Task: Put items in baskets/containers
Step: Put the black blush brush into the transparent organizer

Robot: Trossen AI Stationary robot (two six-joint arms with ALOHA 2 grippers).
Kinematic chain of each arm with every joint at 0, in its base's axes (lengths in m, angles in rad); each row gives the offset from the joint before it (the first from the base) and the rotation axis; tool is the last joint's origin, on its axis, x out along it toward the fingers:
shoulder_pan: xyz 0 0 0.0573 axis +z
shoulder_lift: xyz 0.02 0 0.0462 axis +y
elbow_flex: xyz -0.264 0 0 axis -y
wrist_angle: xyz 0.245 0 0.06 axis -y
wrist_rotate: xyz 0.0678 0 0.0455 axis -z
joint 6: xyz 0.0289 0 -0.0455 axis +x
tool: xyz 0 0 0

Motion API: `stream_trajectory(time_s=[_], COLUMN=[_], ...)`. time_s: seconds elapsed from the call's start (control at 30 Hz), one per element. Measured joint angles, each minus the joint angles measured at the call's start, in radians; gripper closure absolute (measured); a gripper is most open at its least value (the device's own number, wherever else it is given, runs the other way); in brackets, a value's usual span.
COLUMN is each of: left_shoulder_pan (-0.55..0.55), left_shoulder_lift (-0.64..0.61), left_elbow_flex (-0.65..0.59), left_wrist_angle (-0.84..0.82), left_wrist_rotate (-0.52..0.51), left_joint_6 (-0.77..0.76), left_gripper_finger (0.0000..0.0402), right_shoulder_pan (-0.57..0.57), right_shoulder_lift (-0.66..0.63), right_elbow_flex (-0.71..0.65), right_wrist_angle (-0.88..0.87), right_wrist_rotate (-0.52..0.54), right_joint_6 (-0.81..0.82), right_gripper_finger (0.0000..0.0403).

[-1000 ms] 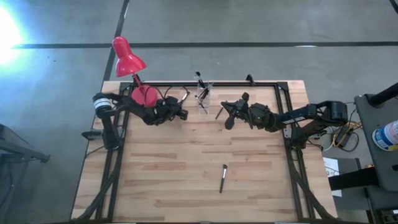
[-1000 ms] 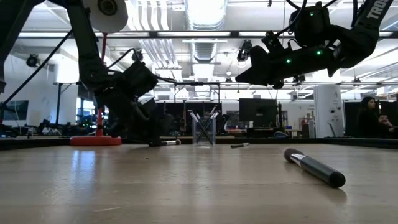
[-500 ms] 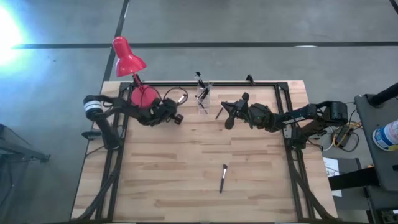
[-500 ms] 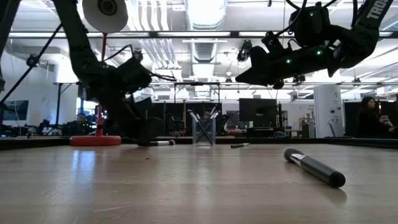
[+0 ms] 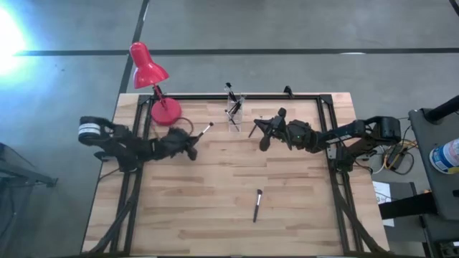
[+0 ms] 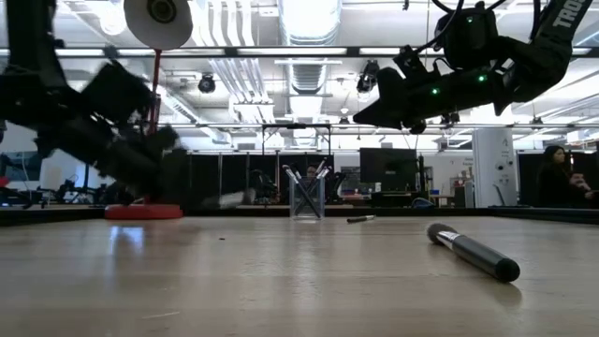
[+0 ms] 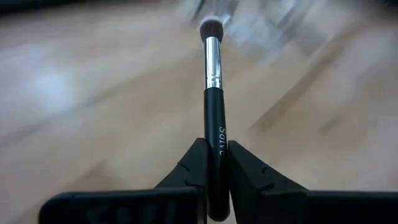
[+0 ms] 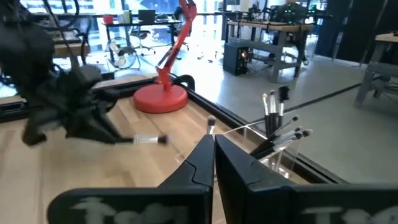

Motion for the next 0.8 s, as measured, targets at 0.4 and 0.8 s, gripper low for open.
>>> stream_trajectory(time_s=[0.4,0.8], left_shoulder_pan=[-0.169,-0.202], left_shoulder_lift=[-0.015,0.140], left_elbow_flex=[-0.002,0.093], left_wrist_angle=[0.387,0.666], left_wrist_rotate=[0.025,0.177], left_joint_6=[0.069,0.190], left_gripper_finger=[0.0371,0.0371], right_shoulder_pan=[0.053,0.089], right_shoulder_lift=[0.134,0.284], right_elbow_flex=[0.081,0.233], right_wrist_angle=[0.091,0.119], right_wrist_rotate=[-0.185,-0.300], right_joint_6=[0.070,0.122], right_gripper_finger=[0.0384,0.0270])
